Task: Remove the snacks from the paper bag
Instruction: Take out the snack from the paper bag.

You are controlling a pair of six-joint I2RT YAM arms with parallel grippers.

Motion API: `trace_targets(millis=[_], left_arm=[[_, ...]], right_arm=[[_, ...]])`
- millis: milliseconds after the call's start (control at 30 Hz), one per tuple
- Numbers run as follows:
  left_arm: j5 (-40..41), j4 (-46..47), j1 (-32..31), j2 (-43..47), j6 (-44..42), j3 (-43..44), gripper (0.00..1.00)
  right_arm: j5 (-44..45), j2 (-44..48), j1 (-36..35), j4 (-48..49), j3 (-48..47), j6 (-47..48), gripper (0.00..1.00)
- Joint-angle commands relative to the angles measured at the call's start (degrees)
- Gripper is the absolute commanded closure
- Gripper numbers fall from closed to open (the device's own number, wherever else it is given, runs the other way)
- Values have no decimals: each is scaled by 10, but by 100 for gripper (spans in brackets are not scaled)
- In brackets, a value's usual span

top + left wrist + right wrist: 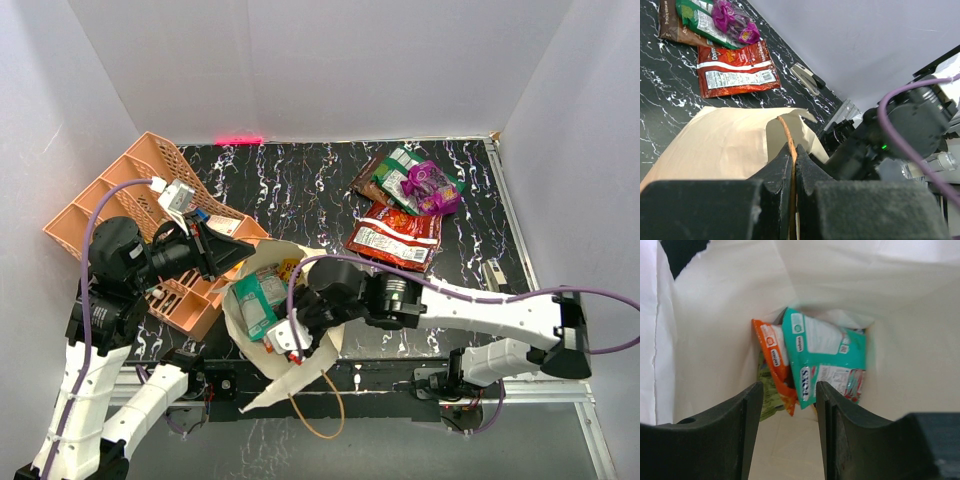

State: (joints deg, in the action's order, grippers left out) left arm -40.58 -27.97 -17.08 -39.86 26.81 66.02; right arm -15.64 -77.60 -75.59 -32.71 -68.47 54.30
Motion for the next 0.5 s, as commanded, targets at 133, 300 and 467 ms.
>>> trace_targets(millis=[133,300,467], left_arm=[[-33,44,0,14,18,7,100],[-42,53,1,19,25,7,100],[-48,68,0,24,38,-3,100]], right_arm=[[80,-42,-10,-35,-48,14,60],[119,-79,-14,-49,-74,9,60],[148,-94,-14,-36,-81,9,60]])
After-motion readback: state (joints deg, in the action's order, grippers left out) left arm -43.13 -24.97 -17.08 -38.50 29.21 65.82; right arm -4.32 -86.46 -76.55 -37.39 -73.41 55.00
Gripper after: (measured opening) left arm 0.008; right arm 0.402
